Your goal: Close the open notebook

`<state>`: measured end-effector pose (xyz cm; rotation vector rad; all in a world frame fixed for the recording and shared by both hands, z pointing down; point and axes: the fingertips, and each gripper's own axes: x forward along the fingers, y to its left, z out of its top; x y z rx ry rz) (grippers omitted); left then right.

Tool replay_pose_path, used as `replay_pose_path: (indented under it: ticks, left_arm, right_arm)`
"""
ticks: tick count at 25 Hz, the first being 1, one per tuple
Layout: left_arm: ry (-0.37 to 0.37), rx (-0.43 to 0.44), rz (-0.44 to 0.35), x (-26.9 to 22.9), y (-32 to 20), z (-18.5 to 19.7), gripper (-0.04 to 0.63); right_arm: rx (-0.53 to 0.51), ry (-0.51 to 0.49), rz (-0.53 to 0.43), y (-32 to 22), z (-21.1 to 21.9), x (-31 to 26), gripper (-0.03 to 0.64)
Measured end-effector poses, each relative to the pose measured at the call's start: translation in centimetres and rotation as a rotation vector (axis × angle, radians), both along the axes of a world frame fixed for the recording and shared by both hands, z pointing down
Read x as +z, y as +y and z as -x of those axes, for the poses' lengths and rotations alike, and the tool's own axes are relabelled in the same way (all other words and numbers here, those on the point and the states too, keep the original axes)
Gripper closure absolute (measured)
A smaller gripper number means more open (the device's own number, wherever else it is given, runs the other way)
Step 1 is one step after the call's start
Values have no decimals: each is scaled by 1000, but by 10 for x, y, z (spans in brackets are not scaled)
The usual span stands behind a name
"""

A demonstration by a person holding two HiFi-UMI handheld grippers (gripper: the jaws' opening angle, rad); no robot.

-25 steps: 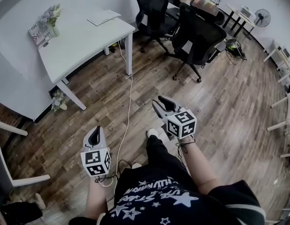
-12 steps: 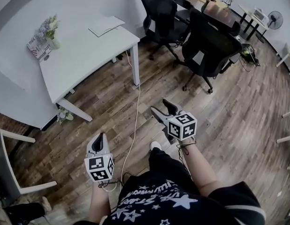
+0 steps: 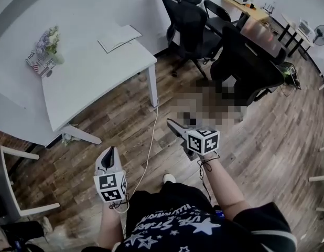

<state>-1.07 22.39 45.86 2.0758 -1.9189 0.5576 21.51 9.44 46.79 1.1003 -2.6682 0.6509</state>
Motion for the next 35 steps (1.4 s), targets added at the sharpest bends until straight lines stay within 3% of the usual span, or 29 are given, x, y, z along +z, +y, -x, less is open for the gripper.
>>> replay_pose_path:
  ticks: [8,16,28,35]
  left_arm:
    - [18,-59,20,6,-38,17,574]
    - [35,-29,11,20,-109,51,574]
    - [52,67,2,21,-295,157,574]
    - [116,34,2,24,-364,221,574]
  right_arm:
    - [-28,-15,50,-48,12,14,337]
    - [-5,8,49,-111,38,18,337]
    - [117,15,73,-279,124,7,337]
    - [157,-12,94,-353,174,-6,339]
